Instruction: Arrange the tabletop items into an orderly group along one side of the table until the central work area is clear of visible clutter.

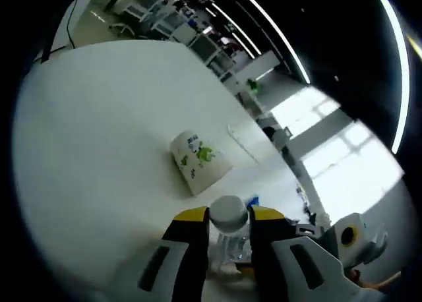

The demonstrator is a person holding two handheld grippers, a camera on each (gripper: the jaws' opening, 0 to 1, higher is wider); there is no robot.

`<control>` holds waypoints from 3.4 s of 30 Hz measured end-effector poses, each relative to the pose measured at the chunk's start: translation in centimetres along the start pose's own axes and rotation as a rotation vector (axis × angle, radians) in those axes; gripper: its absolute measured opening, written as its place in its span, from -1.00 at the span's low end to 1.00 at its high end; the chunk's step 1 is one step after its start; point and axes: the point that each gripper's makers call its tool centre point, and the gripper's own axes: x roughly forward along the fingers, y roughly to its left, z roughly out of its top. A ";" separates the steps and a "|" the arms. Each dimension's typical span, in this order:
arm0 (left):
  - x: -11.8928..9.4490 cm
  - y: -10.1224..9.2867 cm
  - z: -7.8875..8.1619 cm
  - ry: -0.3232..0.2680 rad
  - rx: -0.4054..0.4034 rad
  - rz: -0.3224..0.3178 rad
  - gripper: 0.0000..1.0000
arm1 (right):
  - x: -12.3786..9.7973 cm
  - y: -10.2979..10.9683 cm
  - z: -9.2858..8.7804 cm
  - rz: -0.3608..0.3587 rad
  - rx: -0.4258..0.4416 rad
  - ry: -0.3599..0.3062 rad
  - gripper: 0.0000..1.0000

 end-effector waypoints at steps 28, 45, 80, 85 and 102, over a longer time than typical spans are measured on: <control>-5.6 -5.6 2.3 -0.055 0.410 0.082 -0.61 | -0.5 3.4 4.1 0.097 0.088 -0.253 -0.35; -6.9 -8.0 0.8 -0.065 0.745 0.132 -0.61 | 0.0 5.1 4.7 0.229 0.051 -0.318 -0.34; -6.6 -9.1 -1.3 -0.046 0.843 0.127 -0.59 | -0.8 5.7 3.5 0.367 0.006 -0.327 -0.31; -6.7 -8.7 -1.5 -0.049 0.855 0.132 -0.55 | -0.6 5.9 3.6 0.349 0.003 -0.317 -0.30; -7.0 -9.4 -1.6 -0.093 0.846 0.080 -0.02 | -0.8 5.5 4.4 0.290 0.084 -0.335 0.24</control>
